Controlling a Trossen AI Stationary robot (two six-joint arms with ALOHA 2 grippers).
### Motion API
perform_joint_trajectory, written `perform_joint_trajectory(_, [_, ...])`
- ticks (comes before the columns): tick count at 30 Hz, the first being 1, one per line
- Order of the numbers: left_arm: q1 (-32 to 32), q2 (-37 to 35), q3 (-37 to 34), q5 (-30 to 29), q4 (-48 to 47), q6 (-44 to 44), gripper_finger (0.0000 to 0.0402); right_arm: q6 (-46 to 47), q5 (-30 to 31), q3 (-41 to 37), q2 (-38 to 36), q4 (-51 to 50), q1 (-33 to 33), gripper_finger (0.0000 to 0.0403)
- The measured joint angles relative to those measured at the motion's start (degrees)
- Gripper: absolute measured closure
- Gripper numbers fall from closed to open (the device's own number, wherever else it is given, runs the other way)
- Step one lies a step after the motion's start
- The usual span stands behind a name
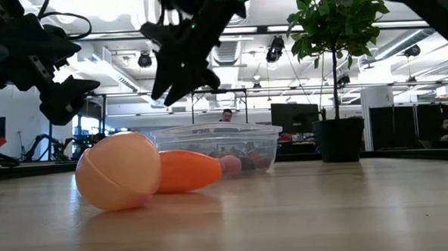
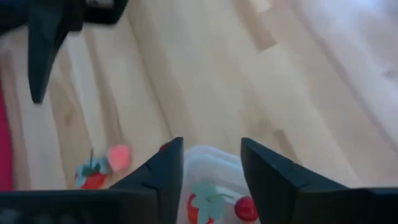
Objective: Pick and placing Produce into tupperware
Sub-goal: Adjust the transparent container on the table
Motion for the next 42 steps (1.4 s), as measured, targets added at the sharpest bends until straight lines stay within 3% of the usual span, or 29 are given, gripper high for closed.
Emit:
perform_joint_trajectory(3, [0.00, 0.11, 0.01, -0.34, -0.02, 1.91, 0.0155, -3.51, -3.96, 2.34, 2.43, -1.19, -0.79, 0.0278])
perform_joint_trajectory(13, [0.00, 0.70, -0.01, -0.17, -0.06, 5.99, 0.0155, -13.20, -6.17, 17.87, 12.21, -8.37, -2.38, 0.0348])
perform_joint_trajectory(18, [0.00, 0.77, -0.01, -0.05, -0.99, 6.08, 0.0155, -14.35, -9.30, 17.15, 13.11, -10.63, -2.16, 0.0351])
perform_joint_trajectory(39, [0.00, 3.21, -0.01, -0.07, -1.68, 5.84, 0.0155, -19.29, -10.88, 15.55, 13.11, -9.75, -1.13, 0.0351])
perform_joint_trajectory(42, [0.00, 3.21, -0.01, -0.07, -1.60, 5.84, 0.0155, -19.33, -13.74, 14.13, 13.11, -9.07, -1.19, 0.0351])
